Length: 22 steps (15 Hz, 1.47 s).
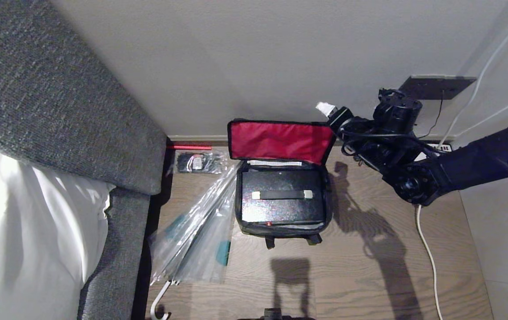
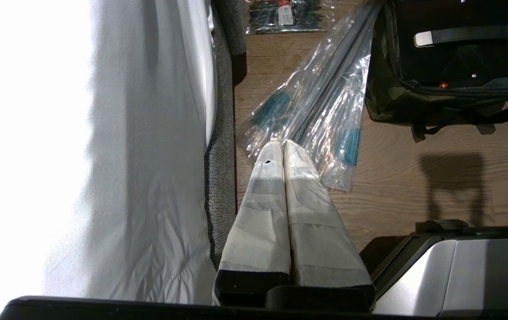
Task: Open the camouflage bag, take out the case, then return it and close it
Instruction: Open the top of the storage box, then grip the handle
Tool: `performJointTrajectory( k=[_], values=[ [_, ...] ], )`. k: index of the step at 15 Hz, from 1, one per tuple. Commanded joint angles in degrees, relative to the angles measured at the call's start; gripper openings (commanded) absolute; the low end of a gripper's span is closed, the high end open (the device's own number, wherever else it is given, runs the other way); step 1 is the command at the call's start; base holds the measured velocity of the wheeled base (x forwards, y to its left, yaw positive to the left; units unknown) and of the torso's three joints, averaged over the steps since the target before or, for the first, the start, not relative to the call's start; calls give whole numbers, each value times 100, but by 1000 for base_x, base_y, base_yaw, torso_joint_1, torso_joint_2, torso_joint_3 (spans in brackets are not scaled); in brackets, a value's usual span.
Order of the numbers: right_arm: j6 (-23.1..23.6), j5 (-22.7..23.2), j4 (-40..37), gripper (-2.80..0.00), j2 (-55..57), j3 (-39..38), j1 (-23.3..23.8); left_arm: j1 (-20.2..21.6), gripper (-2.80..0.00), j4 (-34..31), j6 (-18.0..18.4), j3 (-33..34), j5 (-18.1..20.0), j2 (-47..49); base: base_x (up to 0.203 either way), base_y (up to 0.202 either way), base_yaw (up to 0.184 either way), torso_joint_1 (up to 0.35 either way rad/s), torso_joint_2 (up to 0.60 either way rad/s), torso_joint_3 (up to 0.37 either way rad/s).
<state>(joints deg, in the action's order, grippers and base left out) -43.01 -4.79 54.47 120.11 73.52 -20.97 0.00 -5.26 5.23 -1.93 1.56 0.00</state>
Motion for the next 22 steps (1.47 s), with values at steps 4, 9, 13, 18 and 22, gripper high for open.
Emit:
performJointTrajectory(
  k=[4, 9, 13, 18, 22],
  values=[
    [3, 40, -18, 0, -208, -93, -4, 0, -280, -2, 4, -1, 2, 0, 0, 0, 0, 0, 0, 0],
    [-50, 40, -68, 0, -172, -531, -4, 0, -280, -8, 4, -1, 2, 0, 0, 0, 0, 0, 0, 0],
    [-52, 9, -256, 0, -250, -708, -4, 0, -280, -8, 4, -1, 2, 0, 0, 0, 0, 0, 0, 0],
    [-382, 1157, -260, -280, -1168, -2017, 1, 0, -280, -10, 4, -1, 2, 0, 0, 0, 0, 0, 0, 0],
    [-410, 1816, -914, -280, -2183, -2844, -183, 0, -280, -10, 4, -1, 2, 0, 0, 0, 0, 0, 0, 0]
  ],
)
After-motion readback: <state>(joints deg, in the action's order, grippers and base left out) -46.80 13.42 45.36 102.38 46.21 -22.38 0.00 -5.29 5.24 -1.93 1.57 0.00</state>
